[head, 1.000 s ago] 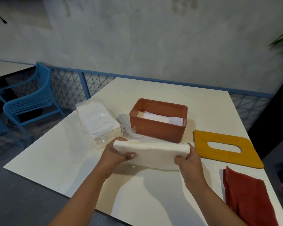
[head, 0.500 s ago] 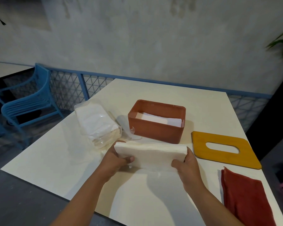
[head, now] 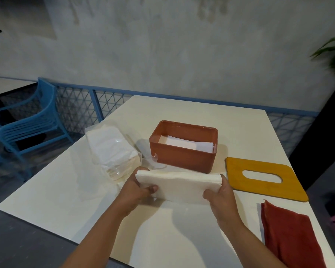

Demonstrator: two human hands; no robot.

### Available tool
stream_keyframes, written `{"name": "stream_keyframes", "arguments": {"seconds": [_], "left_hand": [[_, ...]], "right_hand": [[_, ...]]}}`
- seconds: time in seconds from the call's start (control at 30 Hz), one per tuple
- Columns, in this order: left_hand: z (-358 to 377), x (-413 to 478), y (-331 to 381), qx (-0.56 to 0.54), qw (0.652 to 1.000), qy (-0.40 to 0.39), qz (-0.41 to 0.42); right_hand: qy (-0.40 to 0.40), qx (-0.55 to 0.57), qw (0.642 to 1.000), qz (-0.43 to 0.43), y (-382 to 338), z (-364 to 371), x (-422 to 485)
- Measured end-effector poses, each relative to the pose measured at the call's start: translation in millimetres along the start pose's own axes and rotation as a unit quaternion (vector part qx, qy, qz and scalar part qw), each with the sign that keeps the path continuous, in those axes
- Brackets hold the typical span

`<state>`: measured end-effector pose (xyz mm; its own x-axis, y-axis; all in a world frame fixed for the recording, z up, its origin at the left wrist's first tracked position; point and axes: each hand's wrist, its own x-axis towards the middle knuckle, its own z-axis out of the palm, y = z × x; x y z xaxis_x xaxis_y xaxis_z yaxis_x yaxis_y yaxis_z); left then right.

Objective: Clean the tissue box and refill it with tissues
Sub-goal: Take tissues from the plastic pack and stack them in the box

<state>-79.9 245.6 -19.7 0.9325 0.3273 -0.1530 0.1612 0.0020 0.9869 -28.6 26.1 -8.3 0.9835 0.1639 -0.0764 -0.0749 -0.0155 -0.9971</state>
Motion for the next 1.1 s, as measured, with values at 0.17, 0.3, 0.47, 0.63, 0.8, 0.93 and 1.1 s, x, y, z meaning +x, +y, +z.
{"name": "stream_keyframes", "arguments": {"seconds": [0.17, 0.3, 0.47, 0.63, 0.8, 0.93, 1.1], "left_hand": [[4, -5, -2, 0.019, 1.0, 0.002, -0.006], [11, -4, 16, 0.069, 0.996, 0.026, 0.044], [24, -1, 64, 0.088, 0.989, 0.069, 0.098], [30, 16, 107, 0.113, 0.973, 0.134, 0.15], [33, 44, 131, 0.208, 0.942, 0.169, 0.201], [39, 74, 137, 0.338, 0.9, 0.172, 0.215], [44, 98, 141, 0.516, 0.825, 0.131, 0.191]], "right_hand": [[0.01, -0.024, 1.0, 0.002, 15, -1, -1], [0.024, -0.019, 0.999, -0.025, -2, -2, 0], [0.092, -0.02, 0.99, -0.103, -43, -5, 8], [0.128, -0.021, 0.983, -0.134, -81, -4, 30], [0.166, -0.096, 0.964, -0.182, -107, 5, 58], [0.169, -0.251, 0.928, -0.217, -112, 13, 74], [0.095, -0.438, 0.881, -0.151, -109, 19, 101]]}}
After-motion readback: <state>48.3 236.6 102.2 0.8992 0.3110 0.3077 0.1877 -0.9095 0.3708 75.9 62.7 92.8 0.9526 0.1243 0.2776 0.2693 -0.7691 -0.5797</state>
